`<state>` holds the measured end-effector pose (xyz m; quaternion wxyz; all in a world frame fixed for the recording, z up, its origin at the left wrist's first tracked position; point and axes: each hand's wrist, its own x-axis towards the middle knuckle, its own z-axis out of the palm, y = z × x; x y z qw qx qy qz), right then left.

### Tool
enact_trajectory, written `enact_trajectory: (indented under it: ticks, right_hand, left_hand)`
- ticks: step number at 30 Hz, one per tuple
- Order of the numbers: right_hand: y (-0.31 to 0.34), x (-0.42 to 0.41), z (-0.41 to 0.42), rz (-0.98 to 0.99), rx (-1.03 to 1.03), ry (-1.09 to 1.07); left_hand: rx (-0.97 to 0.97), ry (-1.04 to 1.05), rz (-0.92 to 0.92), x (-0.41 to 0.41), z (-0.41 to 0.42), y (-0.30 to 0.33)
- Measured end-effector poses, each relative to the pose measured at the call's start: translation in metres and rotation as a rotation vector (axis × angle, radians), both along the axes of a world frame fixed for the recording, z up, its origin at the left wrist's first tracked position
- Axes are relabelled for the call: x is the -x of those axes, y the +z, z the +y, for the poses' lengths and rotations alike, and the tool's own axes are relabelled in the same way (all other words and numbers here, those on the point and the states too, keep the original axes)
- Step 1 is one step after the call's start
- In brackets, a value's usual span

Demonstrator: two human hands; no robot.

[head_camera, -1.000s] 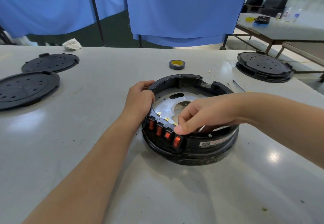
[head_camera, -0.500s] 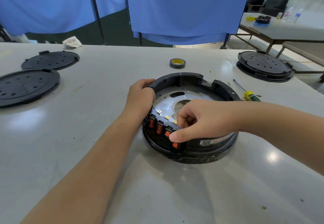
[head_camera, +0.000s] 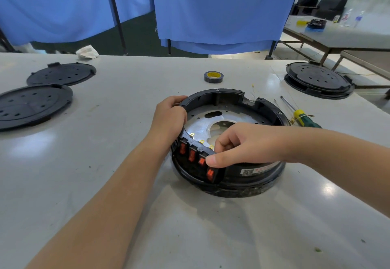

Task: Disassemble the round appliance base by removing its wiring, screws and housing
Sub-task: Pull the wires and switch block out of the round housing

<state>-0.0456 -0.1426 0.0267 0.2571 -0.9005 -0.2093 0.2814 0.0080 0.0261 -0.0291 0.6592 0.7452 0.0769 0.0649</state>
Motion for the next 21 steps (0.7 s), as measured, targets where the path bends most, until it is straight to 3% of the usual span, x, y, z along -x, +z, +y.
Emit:
enact_trajectory:
  ticks: [5, 9, 12, 15, 21]
  right_hand:
    - [0.004, 0.003, 0.001, -0.066, 0.052, 0.008]
    - [0.006, 0.014, 0.0, -0.279, 0.011, -0.024]
    - [0.013, 0.019, -0.001, -0.32, -0.046, 0.162]
    - [0.014, 0.02, 0.001, -0.363, 0.051, 0.308]
    - [0.003, 0.02, 0.009, -0.503, 0.02, 0.352]
  left_hand:
    - [0.009, -0.004, -0.002, 0.001, 0.0, 0.001]
    - [-0.008, -0.011, 0.006, 0.002, 0.0, 0.001]
    - [-0.009, -0.016, 0.004, 0.001, 0.0, 0.002]
    - [-0.014, -0.023, 0.005, 0.001, 0.0, 0.002]
    - [-0.003, -0.019, 0.002, 0.001, 0.002, 0.002]
